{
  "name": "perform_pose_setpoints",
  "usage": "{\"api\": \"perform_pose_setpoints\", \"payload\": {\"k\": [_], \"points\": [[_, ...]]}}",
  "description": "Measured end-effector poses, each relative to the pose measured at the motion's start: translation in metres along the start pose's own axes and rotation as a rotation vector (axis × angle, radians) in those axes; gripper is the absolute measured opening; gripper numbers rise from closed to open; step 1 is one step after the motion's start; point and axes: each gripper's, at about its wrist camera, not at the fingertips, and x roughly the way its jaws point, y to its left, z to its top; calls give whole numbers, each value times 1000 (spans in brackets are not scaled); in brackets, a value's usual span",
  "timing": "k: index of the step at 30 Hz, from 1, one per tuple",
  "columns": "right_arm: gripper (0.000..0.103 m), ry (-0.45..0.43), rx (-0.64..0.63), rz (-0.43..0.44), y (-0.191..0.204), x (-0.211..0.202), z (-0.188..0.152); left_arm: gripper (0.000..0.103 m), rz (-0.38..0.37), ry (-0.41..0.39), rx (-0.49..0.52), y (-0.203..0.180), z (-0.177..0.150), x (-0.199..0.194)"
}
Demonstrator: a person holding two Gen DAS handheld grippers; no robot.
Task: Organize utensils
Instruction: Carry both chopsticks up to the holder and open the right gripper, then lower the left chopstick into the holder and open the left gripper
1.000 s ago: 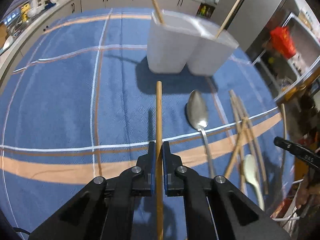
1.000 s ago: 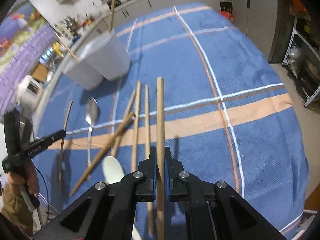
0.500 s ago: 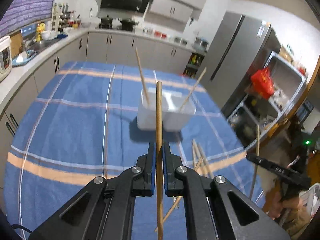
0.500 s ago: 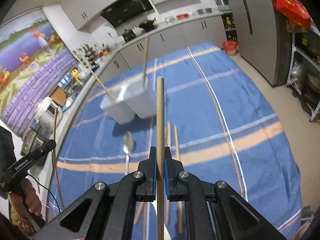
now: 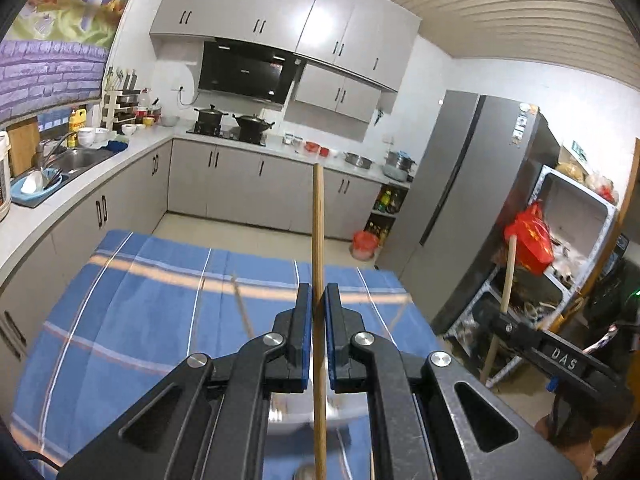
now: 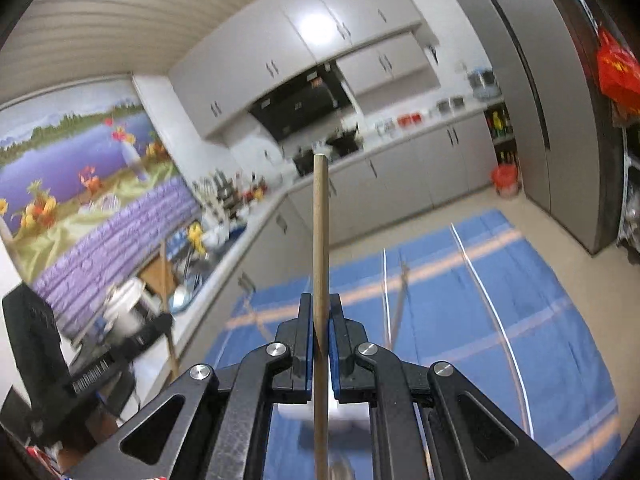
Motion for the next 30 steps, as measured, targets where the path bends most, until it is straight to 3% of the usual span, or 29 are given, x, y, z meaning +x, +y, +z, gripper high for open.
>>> {"api": "perform_pose_setpoints", "payload": {"k": [6, 12, 24, 27, 29, 30], "points": [[7, -72, -89, -135, 4, 63, 4, 6, 73, -42, 41, -2, 0, 71], [7, -44, -119, -194, -12, 103, -10, 6, 105, -30, 67, 0, -15, 122], [7, 32, -155, -190, -22, 111, -40, 6, 124, 46, 79, 6, -50, 142], [17, 49, -158, -183, -21, 108, -43, 6, 128, 35, 73, 5, -51, 133], [34, 48, -155, -181, -21, 104, -43, 9, 121, 40, 60, 6, -50, 128], [34, 46, -156, -181, -21, 101, -43, 10, 120, 40, 52, 7, -50, 124]]}}
